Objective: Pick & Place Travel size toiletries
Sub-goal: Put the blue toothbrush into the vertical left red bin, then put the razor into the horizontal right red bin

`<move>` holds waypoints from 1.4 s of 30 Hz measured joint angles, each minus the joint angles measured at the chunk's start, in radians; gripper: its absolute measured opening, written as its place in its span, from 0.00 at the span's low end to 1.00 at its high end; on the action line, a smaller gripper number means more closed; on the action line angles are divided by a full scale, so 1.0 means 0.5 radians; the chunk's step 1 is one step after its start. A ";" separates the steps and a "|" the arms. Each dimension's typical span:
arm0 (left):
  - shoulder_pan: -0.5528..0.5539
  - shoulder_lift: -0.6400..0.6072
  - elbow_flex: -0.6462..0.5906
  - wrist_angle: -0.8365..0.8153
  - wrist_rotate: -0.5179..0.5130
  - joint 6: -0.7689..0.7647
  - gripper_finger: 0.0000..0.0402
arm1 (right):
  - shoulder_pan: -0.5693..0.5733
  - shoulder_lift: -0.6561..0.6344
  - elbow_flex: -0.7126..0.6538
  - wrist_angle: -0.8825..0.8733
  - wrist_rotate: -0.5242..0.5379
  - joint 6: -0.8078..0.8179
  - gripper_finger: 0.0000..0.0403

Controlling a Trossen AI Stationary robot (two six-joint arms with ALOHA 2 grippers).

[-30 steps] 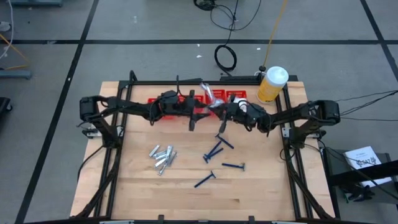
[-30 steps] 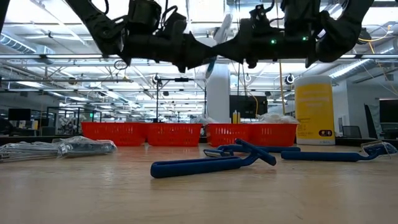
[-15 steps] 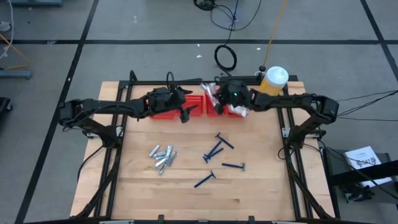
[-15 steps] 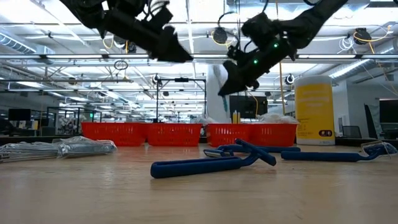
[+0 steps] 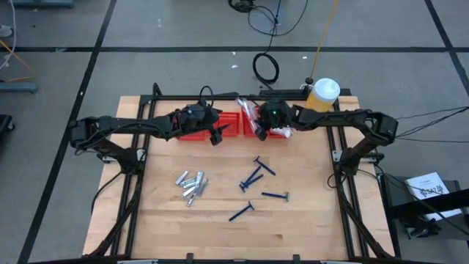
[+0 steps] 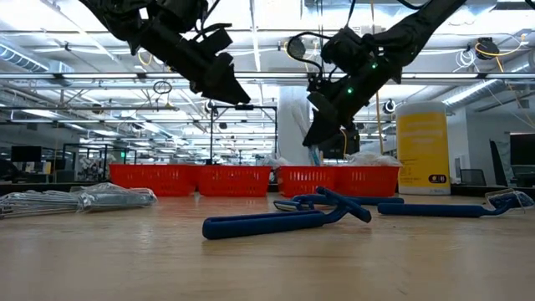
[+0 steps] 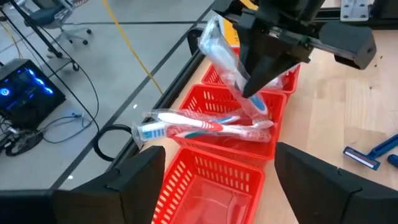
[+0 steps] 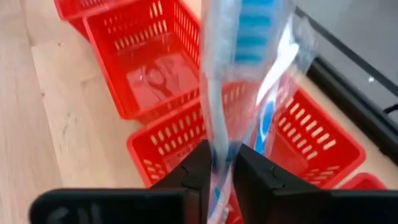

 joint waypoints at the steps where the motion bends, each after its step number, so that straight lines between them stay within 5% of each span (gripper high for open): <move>1: 0.001 0.000 0.000 -0.004 0.000 0.000 0.72 | 0.008 0.000 0.000 0.004 0.001 0.000 0.15; 7: 0.001 0.000 0.000 -0.009 0.001 0.000 0.71 | 0.012 -0.001 -0.001 0.047 0.029 0.073 0.20; 15: 0.002 0.000 0.000 -0.009 0.001 -0.024 0.70 | 0.009 -0.001 -0.001 0.056 0.383 0.140 0.34; 23: 0.002 0.000 0.000 -0.064 0.001 -0.031 0.70 | 0.014 -0.001 -0.001 0.049 0.122 0.195 0.50; 30: 0.002 0.000 0.000 -0.093 0.001 -0.031 0.70 | 0.043 -0.056 -0.002 0.034 0.109 0.118 0.56; 36: 0.002 0.000 0.000 -0.096 0.001 -0.040 0.70 | 0.313 -0.276 -0.002 -0.244 0.109 0.014 0.54; 42: 0.002 0.000 0.000 -0.096 0.002 -0.087 0.70 | 0.819 -0.360 -0.002 -0.754 0.107 0.082 0.50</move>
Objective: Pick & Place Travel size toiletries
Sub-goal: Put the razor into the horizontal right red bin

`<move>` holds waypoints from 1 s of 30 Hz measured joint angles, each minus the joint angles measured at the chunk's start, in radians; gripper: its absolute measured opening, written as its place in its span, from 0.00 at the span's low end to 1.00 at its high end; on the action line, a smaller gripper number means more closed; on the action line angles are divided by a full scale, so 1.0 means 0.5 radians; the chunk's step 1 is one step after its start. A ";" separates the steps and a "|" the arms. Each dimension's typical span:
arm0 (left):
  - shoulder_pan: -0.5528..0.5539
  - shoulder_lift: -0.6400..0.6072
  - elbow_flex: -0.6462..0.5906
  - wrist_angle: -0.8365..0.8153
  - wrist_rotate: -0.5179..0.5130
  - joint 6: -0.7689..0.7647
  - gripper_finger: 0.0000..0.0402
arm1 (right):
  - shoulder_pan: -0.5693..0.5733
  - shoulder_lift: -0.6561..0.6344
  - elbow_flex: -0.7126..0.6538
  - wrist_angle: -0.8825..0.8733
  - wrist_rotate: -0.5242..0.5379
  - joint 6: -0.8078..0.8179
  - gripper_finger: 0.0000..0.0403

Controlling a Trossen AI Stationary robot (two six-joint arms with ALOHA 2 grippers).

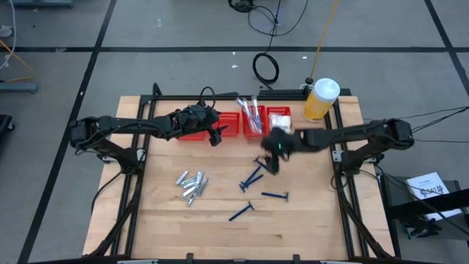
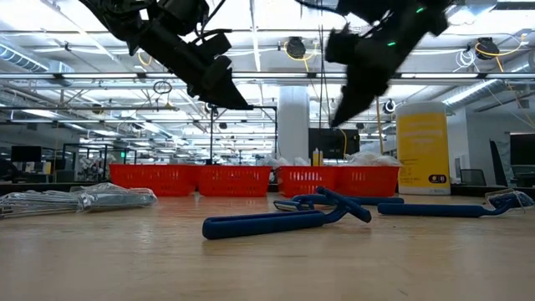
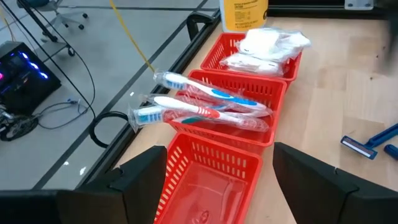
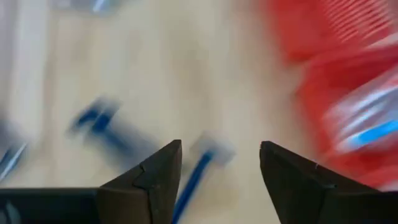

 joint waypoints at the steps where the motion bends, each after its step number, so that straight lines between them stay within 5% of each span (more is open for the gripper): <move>1: 0.000 0.000 0.000 0.000 0.000 -0.004 0.70 | 0.089 0.000 0.000 -0.073 -0.001 0.020 0.50; 12: -0.002 0.000 0.000 -0.002 0.000 -0.028 0.70 | 0.771 0.000 -0.334 0.115 0.002 0.482 0.49; 19: -0.002 0.001 0.000 -0.001 0.000 -0.110 0.70 | 0.942 0.021 -0.617 0.458 0.085 0.774 0.49; 30: -0.002 0.002 0.000 -0.005 -0.001 -0.212 0.70 | 1.001 0.241 -0.648 0.541 0.127 0.681 0.46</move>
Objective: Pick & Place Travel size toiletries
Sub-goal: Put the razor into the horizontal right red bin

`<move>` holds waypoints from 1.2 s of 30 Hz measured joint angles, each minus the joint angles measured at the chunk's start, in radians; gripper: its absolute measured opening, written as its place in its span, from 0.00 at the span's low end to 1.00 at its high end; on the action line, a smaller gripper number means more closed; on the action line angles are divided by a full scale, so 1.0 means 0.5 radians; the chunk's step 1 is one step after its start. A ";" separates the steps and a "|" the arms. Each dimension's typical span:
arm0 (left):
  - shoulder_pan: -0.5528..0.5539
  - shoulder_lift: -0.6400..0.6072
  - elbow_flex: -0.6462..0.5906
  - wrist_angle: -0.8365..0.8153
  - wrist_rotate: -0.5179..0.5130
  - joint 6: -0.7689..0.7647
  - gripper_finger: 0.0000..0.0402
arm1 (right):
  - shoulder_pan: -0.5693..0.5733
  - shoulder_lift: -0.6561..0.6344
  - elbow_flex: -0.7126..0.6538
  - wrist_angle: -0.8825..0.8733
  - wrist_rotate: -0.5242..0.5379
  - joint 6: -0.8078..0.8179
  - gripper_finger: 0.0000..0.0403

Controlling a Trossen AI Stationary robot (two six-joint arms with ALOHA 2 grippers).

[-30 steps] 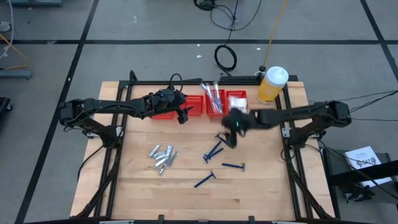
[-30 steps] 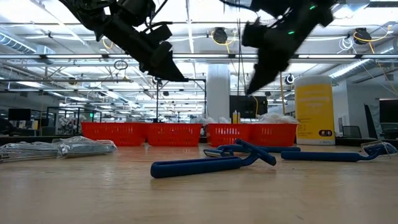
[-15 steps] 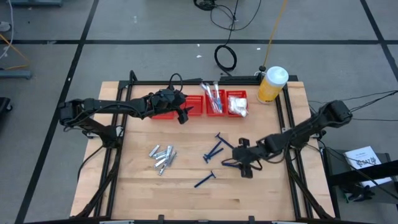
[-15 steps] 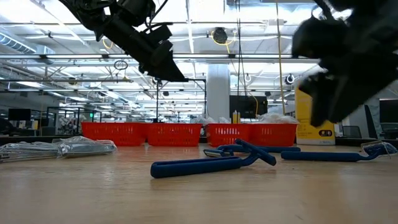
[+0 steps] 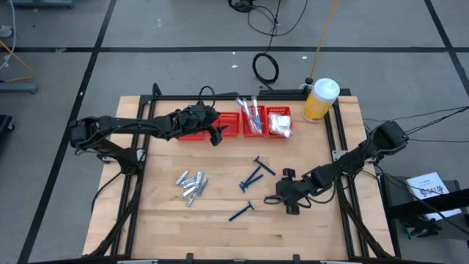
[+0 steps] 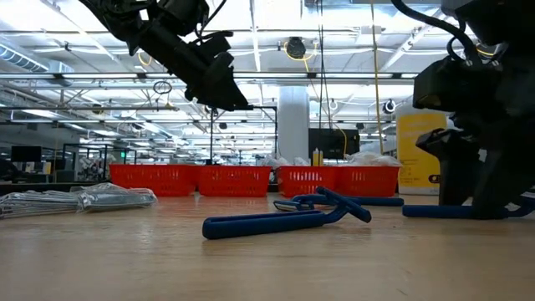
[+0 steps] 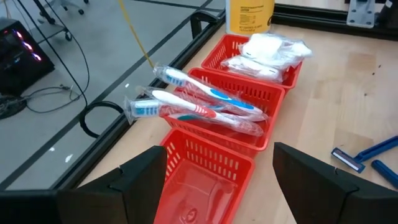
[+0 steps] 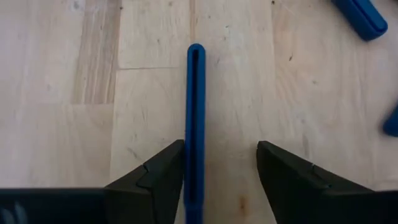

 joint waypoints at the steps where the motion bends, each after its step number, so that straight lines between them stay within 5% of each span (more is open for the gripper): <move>1: 0.000 0.000 0.000 -0.007 0.000 0.001 0.70 | 0.000 -0.001 -0.001 -0.005 -0.001 -0.022 0.44; 11: -0.002 0.037 0.000 -0.092 0.000 -0.069 0.70 | -0.004 -0.002 -0.001 -0.099 -0.131 -0.084 0.05; 21: -0.039 0.223 0.000 0.035 0.046 -0.095 0.70 | -0.086 -0.207 0.010 -0.080 0.163 -0.325 0.04; 29: -0.207 0.223 0.000 0.356 0.204 0.074 0.70 | -0.303 -0.540 0.027 0.616 0.548 -1.109 0.04; 36: -0.324 0.222 -0.071 0.701 0.268 0.172 0.70 | -0.646 -0.496 -0.042 1.502 0.414 -1.555 0.04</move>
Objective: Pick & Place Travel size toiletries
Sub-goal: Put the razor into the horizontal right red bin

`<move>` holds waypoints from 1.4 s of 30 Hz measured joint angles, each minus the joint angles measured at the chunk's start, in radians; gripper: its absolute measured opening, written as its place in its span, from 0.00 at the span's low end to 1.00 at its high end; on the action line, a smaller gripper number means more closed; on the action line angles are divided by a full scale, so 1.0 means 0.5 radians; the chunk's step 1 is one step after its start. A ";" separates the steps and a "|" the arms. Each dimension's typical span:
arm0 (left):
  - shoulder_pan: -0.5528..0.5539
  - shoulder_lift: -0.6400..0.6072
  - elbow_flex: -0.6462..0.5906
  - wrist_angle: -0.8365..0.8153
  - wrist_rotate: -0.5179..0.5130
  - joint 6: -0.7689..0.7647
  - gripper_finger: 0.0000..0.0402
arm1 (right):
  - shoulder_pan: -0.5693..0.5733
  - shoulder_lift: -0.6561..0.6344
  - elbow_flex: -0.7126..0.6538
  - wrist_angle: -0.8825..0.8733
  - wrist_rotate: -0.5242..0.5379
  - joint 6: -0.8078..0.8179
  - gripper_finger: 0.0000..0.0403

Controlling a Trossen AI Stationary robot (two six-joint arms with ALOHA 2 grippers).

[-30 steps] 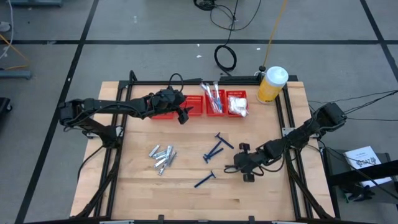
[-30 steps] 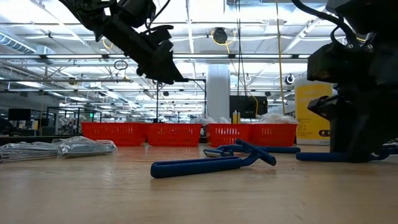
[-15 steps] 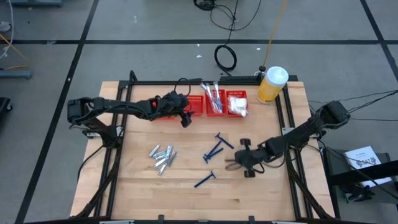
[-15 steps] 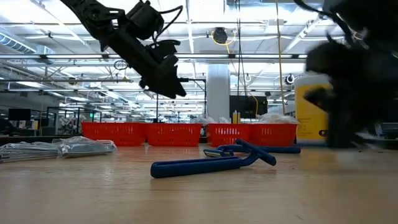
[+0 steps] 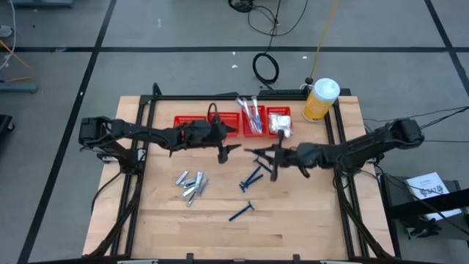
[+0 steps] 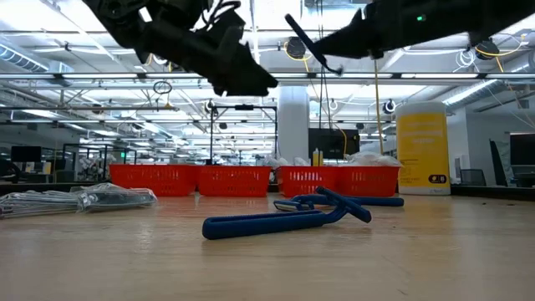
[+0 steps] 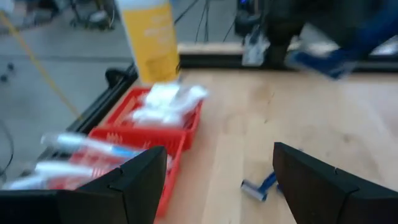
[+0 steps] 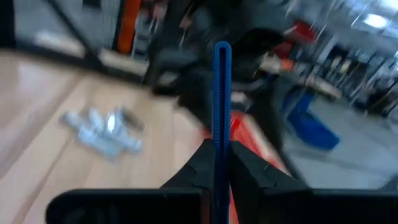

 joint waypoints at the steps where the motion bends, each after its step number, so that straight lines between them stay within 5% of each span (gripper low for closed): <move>1: -0.007 0.000 -0.014 0.063 0.029 0.011 0.70 | -0.046 0.014 -0.043 0.154 -0.056 -0.017 0.04; 6: -0.008 0.000 -0.027 0.345 0.318 -0.024 0.70 | -0.242 0.122 -0.246 0.866 -0.306 0.010 0.04; 10: -0.032 0.017 -0.027 0.639 0.498 -0.039 0.70 | -0.340 0.257 -0.271 1.058 -0.460 0.128 0.04; 23: -0.057 0.019 -0.028 0.710 0.278 0.171 0.70 | -0.395 0.476 -0.198 1.276 -0.652 0.168 0.04; 42: -0.062 0.198 0.098 0.792 0.291 0.205 0.70 | -0.395 0.483 -0.197 1.252 -0.647 0.201 0.04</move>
